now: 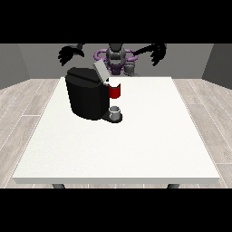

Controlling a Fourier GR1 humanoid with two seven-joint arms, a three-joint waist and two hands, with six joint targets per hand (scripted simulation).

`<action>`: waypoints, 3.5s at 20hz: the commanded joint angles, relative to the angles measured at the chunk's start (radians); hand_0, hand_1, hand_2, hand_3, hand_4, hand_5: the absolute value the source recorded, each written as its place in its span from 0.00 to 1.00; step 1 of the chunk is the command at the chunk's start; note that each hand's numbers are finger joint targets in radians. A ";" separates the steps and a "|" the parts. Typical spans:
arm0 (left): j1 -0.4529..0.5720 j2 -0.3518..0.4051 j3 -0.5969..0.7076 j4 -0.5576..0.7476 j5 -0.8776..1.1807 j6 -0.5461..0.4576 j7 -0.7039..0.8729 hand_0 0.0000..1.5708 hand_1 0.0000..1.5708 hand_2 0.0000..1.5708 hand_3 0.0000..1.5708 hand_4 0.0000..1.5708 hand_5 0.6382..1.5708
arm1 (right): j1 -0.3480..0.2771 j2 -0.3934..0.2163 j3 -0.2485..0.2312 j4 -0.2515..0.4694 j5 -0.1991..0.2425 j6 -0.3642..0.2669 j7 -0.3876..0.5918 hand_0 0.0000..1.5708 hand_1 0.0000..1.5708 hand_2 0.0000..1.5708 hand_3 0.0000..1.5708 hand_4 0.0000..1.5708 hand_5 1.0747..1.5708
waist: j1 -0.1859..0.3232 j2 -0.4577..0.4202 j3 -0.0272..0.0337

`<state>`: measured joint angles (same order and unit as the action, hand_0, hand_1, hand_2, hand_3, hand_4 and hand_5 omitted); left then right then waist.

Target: Insert the coffee pod into the coffee machine and close the lid

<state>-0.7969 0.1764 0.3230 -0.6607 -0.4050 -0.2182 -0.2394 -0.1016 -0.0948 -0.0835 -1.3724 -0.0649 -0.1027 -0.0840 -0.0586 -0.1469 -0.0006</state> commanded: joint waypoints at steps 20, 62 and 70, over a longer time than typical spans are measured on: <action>0.366 -0.175 -0.078 -0.304 0.285 -0.050 0.058 0.00 0.00 0.00 0.00 0.06 1.00 | -0.183 -0.102 0.032 -0.036 -0.003 0.162 0.137 0.00 0.00 0.00 0.00 0.00 1.00 | 0.197 -0.048 0.0009; 0.575 -0.098 -0.179 -0.760 0.441 0.014 0.216 0.00 0.00 0.00 0.00 0.00 1.00 | -0.540 -0.057 0.011 0.352 0.099 0.170 0.010 0.00 0.00 0.00 0.00 0.00 1.00 | 0.193 0.188 0.0007; 0.529 -0.064 -0.137 -0.666 0.439 0.043 0.159 0.00 0.00 0.00 0.00 0.08 1.00 | -0.604 0.000 0.074 0.325 0.137 0.157 0.054 0.00 0.00 0.00 0.00 0.14 1.00 | 0.165 0.206 0.0005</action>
<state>-0.2596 0.1025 0.1735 -1.3553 0.0273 -0.1836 -0.0767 -0.6996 -0.1292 -0.0552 -1.0444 0.0420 0.0528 -0.0367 0.1173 0.0607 0.0002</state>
